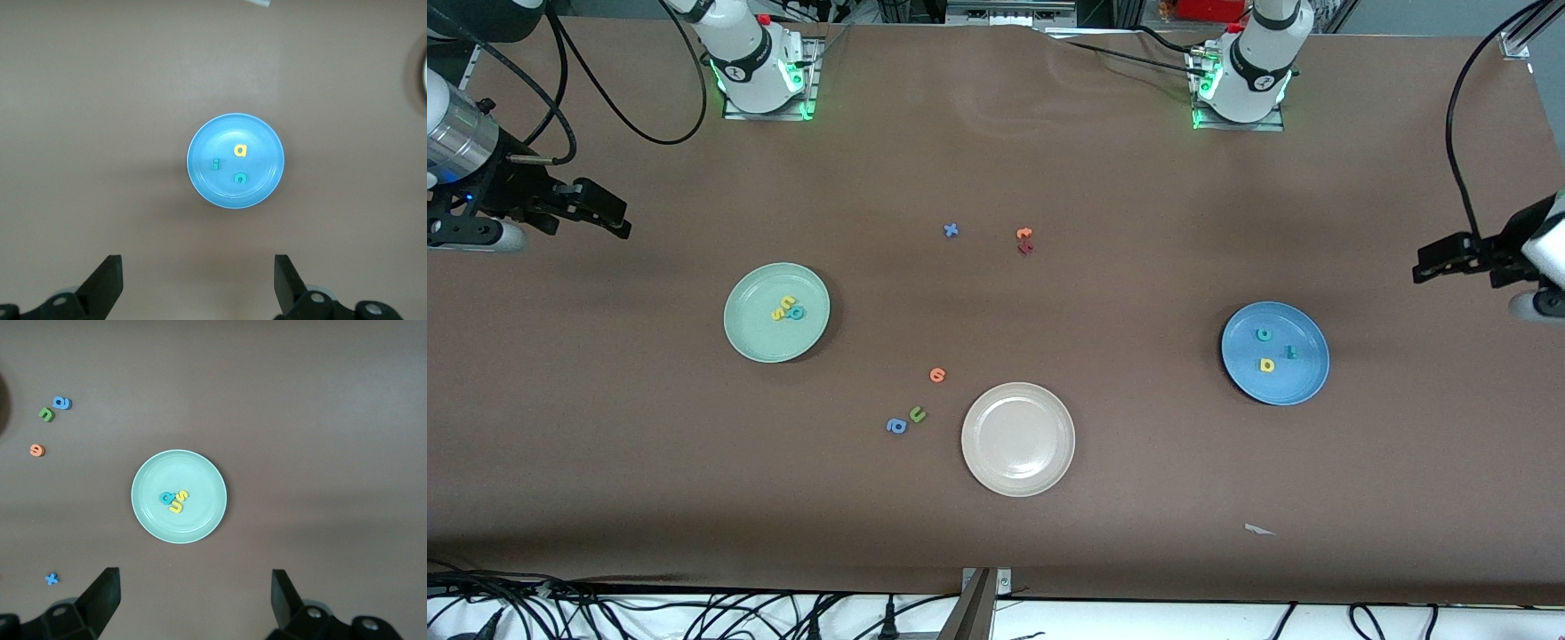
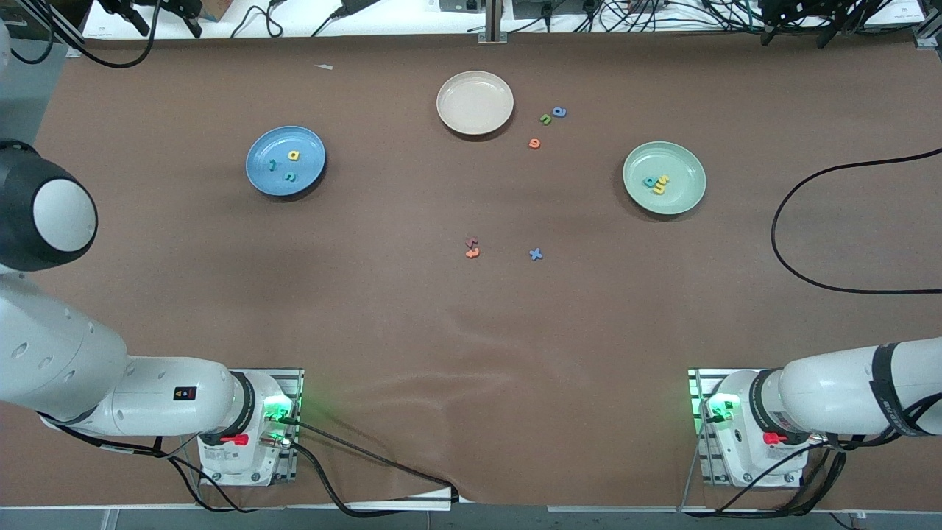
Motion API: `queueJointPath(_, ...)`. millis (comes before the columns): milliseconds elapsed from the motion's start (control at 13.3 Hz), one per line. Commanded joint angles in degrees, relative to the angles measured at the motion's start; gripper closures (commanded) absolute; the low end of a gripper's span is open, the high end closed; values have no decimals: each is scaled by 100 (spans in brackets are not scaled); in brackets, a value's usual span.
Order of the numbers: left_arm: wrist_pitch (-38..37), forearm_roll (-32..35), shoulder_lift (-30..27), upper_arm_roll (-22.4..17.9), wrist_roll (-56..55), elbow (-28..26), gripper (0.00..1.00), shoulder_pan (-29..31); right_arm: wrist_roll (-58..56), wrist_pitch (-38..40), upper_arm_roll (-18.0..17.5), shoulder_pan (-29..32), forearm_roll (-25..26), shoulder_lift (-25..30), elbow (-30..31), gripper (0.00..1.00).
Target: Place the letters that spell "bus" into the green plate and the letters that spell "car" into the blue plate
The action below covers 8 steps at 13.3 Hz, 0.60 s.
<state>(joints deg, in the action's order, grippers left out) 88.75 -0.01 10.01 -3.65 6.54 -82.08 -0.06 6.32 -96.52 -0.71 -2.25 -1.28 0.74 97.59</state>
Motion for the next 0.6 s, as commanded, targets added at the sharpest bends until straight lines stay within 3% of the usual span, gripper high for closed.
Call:
queueJointPath(0,11,-122,-254,-118,93,-203,0,-73,-95,107,-43,58,-48,120,-29,0)
queueJointPath(526,90,-192,-245,-56,427,-203,0,208,-96,204,-43,58,-22,93,-56,0)
